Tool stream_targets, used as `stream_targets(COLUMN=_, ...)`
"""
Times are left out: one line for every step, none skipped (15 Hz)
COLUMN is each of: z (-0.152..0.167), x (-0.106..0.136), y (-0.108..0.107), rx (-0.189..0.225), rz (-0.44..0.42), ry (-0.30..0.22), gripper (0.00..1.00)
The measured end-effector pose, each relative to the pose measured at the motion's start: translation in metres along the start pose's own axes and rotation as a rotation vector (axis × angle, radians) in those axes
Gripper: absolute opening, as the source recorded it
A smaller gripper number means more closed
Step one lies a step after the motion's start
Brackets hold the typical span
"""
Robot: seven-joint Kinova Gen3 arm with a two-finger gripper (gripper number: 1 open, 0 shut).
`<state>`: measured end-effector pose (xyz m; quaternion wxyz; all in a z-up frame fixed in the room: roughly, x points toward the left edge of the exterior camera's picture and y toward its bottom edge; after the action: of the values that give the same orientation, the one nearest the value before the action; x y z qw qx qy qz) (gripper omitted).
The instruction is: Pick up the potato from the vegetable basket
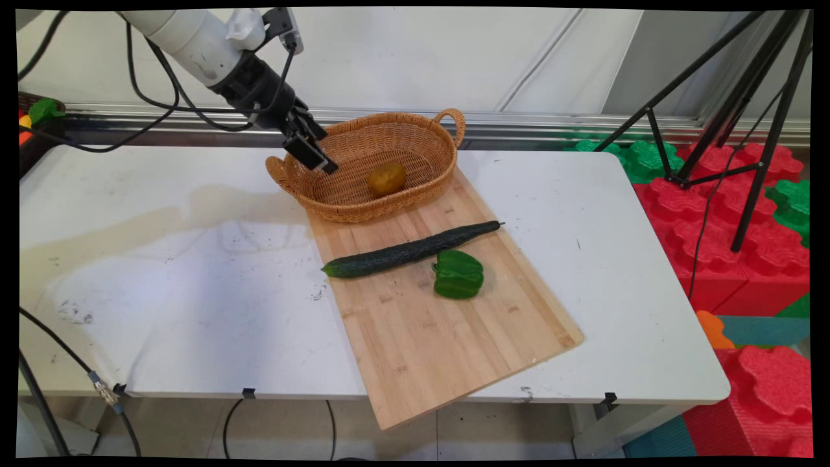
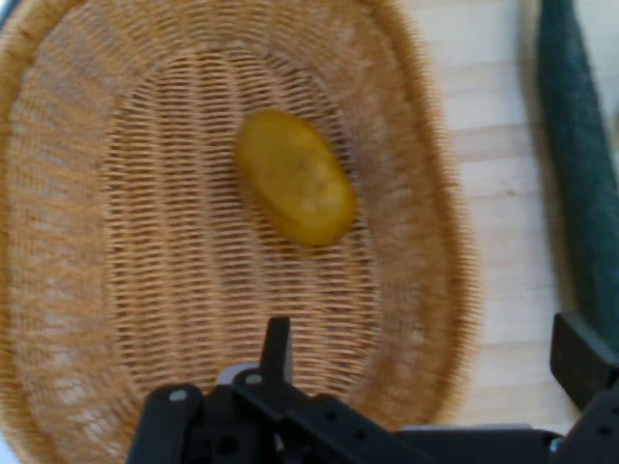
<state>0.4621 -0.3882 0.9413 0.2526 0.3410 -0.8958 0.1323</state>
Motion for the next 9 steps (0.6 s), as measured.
stream_targets(z=0.004, x=0.000, y=-0.007, rx=0.007, rz=0.000, ry=0.001, gripper=1.00)
stream_targets(z=0.010, x=0.000, y=-0.014, rx=0.014, rz=-0.003, ry=0.003, gripper=1.00)
stream_targets(z=0.017, x=0.001, y=-0.022, rx=0.022, rz=-0.007, ry=0.005, gripper=1.00)
stream_targets(z=0.021, x=0.002, y=-0.026, rx=0.026, rz=-0.011, ry=0.007, gripper=1.00)
stream_targets(z=0.028, x=0.003, y=-0.032, rx=0.031, rz=-0.018, ry=0.010, gripper=1.00)
stream_targets(z=0.035, x=0.005, y=-0.037, rx=0.036, rz=-0.028, ry=0.014, gripper=1.00)
stream_targets(z=0.040, x=0.006, y=-0.040, rx=0.039, rz=-0.034, ry=0.016, gripper=1.00)
stream_targets(z=0.047, x=0.007, y=-0.045, rx=0.043, rz=-0.045, ry=0.020, gripper=1.00)
stream_targets(z=0.052, x=0.008, y=-0.048, rx=0.045, rz=-0.052, ry=0.022, gripper=1.00)
